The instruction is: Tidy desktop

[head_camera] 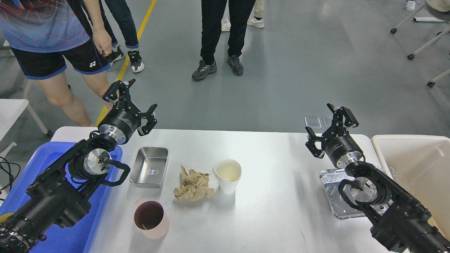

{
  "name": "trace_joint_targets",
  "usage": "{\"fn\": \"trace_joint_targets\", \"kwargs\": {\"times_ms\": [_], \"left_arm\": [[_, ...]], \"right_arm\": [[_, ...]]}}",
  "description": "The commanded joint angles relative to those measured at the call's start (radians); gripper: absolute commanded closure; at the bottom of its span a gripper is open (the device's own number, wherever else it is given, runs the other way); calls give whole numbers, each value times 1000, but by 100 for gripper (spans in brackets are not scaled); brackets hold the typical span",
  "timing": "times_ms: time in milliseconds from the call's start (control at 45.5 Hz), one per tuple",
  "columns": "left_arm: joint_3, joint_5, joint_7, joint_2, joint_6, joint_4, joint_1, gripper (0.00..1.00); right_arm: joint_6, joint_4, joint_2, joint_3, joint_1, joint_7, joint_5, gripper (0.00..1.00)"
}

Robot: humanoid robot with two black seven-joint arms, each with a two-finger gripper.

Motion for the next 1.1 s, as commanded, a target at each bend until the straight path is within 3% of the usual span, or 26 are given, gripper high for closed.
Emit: {"fn": "trace_joint_targets", "kwargs": {"times_ms": [0, 417, 505, 571, 769, 922, 1076], "left_arm": [[0, 0, -2, -2, -1, 0, 0, 3], [0, 2, -5, -5, 8, 3, -2, 3], [0, 3, -37, 4, 8, 0, -2, 3], [2, 3, -29, 13, 8, -11, -2, 3], [106, 3, -14, 133, 17, -38, -6, 4], [135, 3, -17, 217, 19, -118, 1, 3], [248, 3, 3, 366, 14, -222, 1, 4]], "right_arm": [[1, 1, 0, 0, 0, 0, 2, 0], [1, 1, 2, 0, -5, 0, 0, 0], [1, 1, 3, 0, -8, 0, 0, 0], [1, 1, 3, 0, -8, 0, 0, 0], [2, 1, 6, -2, -8, 0, -2, 0], [2, 1, 5, -2, -2, 0, -2, 0], [2, 1, 3, -2, -5, 0, -2, 0]]}}
